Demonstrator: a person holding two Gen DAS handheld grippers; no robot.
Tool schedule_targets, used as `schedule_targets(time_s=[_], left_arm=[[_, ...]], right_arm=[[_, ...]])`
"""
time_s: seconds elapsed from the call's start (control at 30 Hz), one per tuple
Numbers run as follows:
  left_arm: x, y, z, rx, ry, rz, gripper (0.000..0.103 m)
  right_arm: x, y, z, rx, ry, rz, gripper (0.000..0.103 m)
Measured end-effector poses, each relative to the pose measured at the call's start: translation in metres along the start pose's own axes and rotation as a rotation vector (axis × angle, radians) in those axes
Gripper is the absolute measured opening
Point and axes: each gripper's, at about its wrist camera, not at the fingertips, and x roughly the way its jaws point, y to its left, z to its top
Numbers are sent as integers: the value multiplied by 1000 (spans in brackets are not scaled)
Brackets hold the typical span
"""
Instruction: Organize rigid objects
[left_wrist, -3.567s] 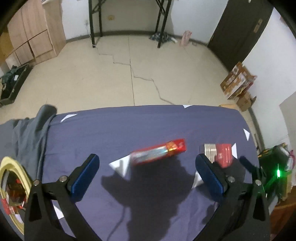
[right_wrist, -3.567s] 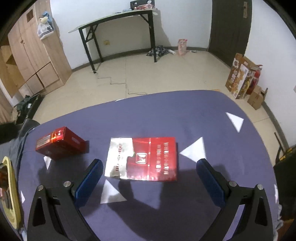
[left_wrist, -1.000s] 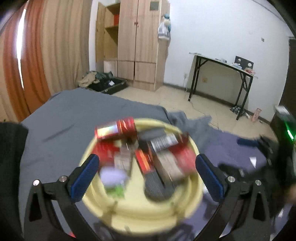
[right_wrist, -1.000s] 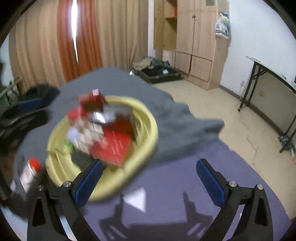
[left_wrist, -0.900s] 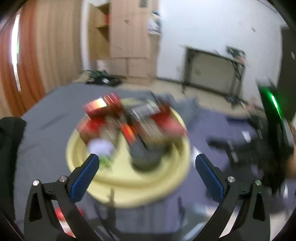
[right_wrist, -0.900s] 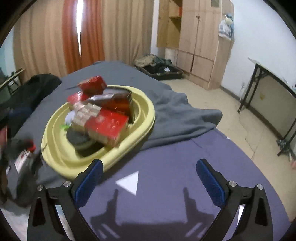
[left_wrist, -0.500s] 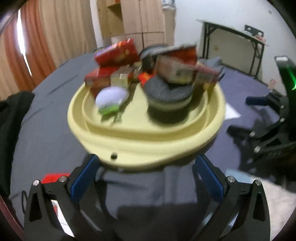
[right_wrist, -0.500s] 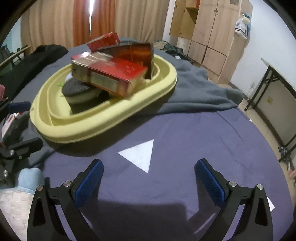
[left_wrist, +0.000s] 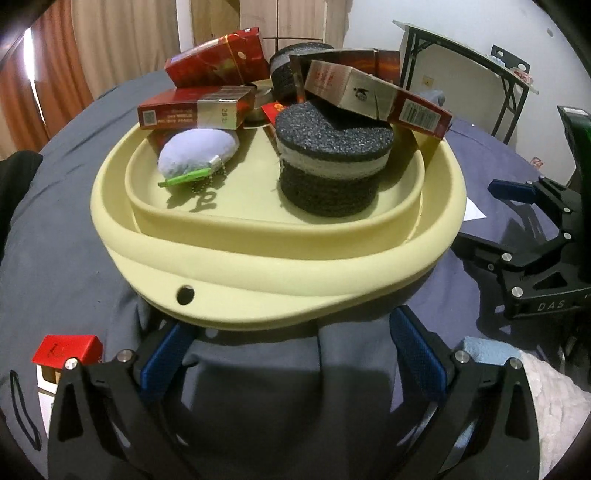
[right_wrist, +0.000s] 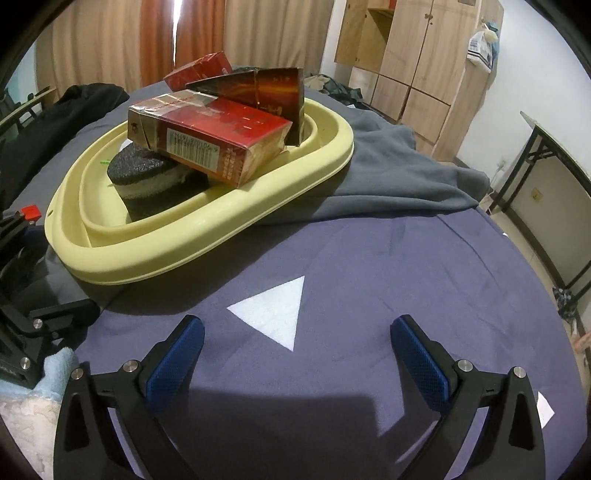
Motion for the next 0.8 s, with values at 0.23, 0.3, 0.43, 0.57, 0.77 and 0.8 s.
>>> schedule_targets(time_s=[0.23, 0.3, 0.43, 0.57, 0.77, 0.8], left_arm=[[-2, -2, -1, -2, -1, -3, 103], [-1, -1, -2, -4, -2, -3, 103], [-1, 0, -2, -4, -1, -3, 103], [-1, 0, -2, -3, -1, -2, 103], [-1, -1, -1, -2, -1, -2, 103], [-1, -1, -1, -2, -1, -2, 103]], right_arm=[[4, -2, 1, -1, 1, 1, 103], [3, -2, 1, 0, 1, 2, 103], [3, -3, 0, -1, 1, 2, 103], [3, -2, 0, -1, 1, 2, 103], [3, -2, 0, -2, 1, 1, 103], [3, -3, 0, -1, 1, 2, 103]])
